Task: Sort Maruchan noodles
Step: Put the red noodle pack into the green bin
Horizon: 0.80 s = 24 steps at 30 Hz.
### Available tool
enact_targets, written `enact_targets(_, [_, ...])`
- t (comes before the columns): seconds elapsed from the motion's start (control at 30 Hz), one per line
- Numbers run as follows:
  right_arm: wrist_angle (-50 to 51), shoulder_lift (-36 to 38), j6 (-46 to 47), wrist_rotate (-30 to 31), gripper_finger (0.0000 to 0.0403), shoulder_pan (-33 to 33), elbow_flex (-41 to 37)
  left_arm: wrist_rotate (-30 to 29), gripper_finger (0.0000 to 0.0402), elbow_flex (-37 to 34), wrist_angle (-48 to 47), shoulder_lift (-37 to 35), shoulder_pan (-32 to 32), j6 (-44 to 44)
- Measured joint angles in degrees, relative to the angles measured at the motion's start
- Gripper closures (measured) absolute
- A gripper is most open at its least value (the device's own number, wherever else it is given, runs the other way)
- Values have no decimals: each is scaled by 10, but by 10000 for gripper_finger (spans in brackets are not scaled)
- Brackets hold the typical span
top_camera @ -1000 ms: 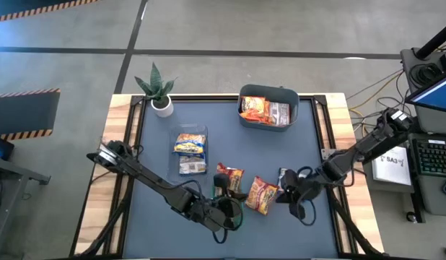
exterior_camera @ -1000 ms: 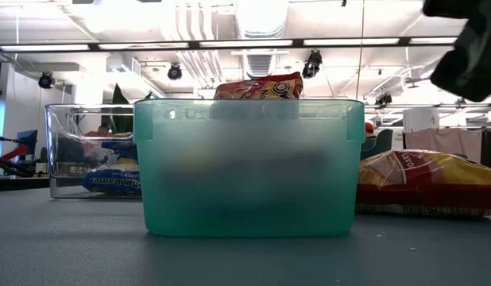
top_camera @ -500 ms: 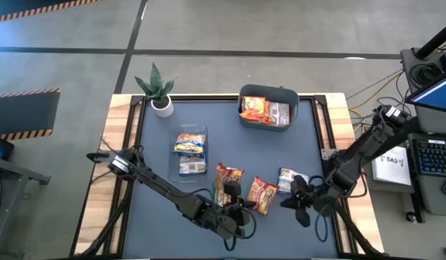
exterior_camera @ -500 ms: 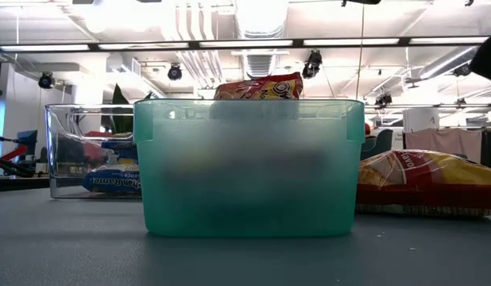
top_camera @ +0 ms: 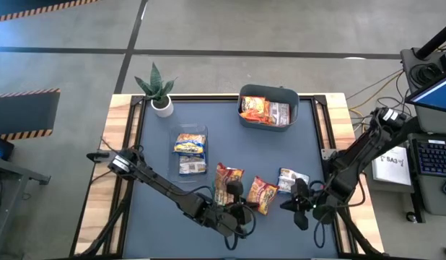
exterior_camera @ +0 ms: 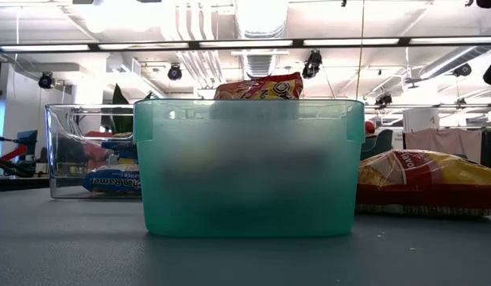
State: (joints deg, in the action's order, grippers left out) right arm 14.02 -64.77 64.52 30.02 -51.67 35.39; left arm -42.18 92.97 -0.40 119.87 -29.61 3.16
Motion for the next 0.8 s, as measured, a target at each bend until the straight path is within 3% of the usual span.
enact_targets(0.57, [-28, -49, 19, 28, 394, -36, 0, 43, 402, -1, 22, 0, 1, -60])
enact_targets(0.8, [-27, -54, 98, 8, 375, -35, 0, 77, 402, -2, 24, 0, 2, -67])
